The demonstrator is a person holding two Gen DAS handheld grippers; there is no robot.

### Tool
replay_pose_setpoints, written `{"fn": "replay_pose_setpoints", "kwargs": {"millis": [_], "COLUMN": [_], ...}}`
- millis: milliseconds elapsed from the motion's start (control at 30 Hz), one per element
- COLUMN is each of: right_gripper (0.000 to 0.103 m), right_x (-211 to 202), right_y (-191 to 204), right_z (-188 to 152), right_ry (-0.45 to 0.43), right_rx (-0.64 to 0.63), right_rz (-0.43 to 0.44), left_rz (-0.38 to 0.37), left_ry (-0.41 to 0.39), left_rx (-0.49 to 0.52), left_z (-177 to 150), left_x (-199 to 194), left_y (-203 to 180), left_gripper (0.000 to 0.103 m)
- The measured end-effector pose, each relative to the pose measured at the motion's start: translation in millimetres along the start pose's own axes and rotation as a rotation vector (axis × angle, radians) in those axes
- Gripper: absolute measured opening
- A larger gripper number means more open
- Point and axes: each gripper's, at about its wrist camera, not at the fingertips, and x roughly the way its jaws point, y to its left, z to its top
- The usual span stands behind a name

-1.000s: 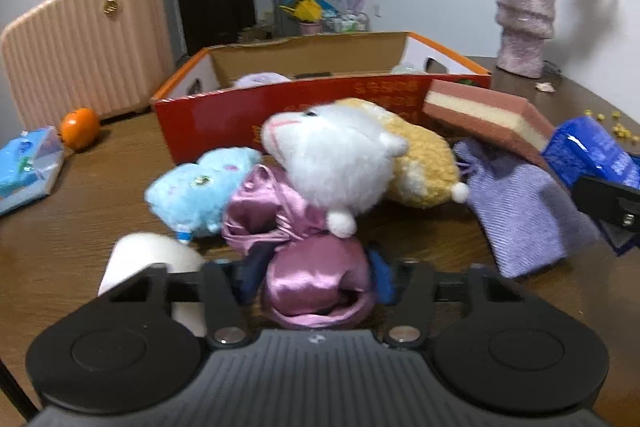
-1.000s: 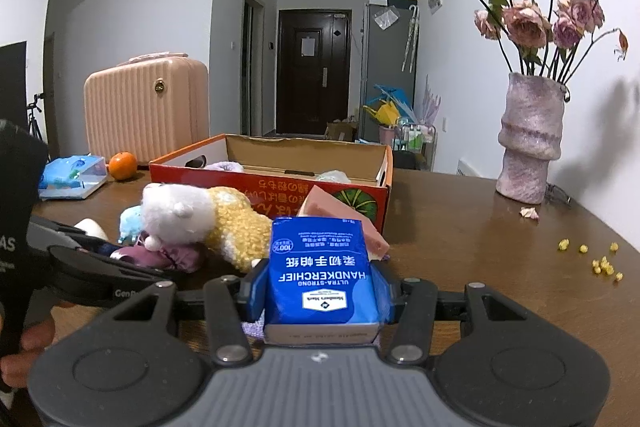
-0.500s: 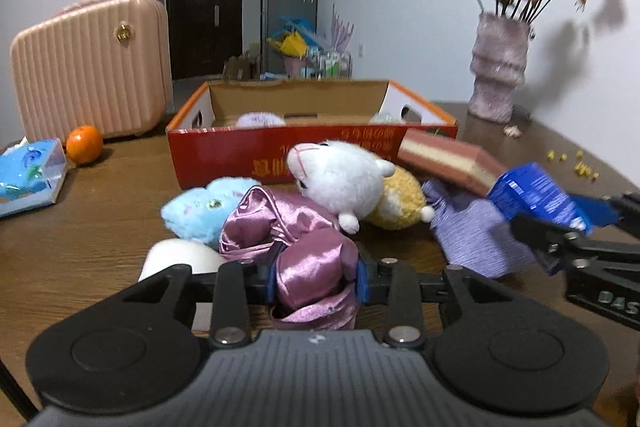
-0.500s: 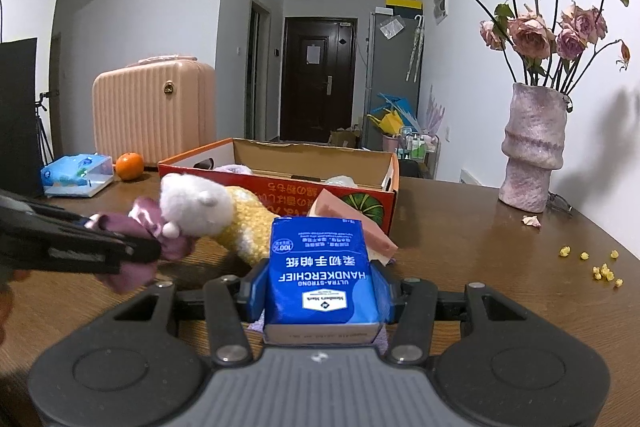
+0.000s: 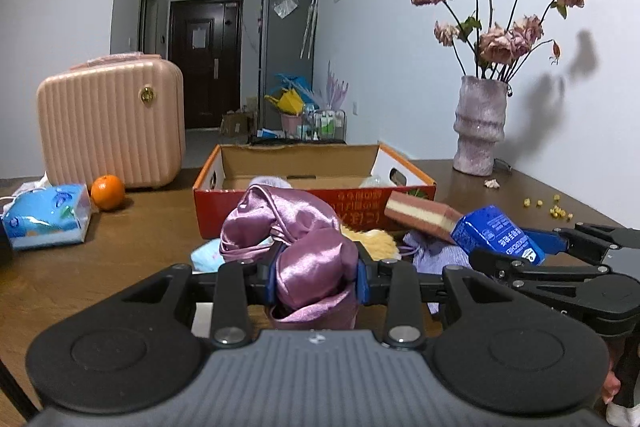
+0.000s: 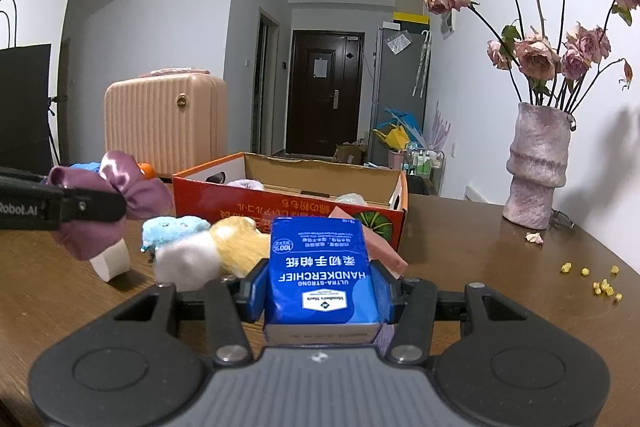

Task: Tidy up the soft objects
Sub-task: 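Lift and carry the held tissue box and scrunchie over the cardboard box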

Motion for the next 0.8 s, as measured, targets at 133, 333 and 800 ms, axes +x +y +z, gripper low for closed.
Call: {"fn": "replay_pose_setpoints", "kwargs": {"millis": [133, 333, 800], "right_gripper": [0.051, 0.051, 0.051], "right_x": [-1, 0, 26], "right_y": [2, 2, 5], "right_z": [4, 14, 58], "right_ry": [-0.005, -0.016, -0.051], "right_rx": [-0.003, -0.005, -0.033], "right_rz": [-0.002, -0.006, -0.017], "left_rz": [0.003, 0.011, 0.085], "left_ry": [-0.014, -0.038, -0.114], "left_rx": [0.006, 0.015, 0.007], "left_z": [2, 9, 47], "left_x": [-3, -4, 14], "left_y": [1, 3, 13], "left_gripper": [0.035, 0.035, 0.035]}}
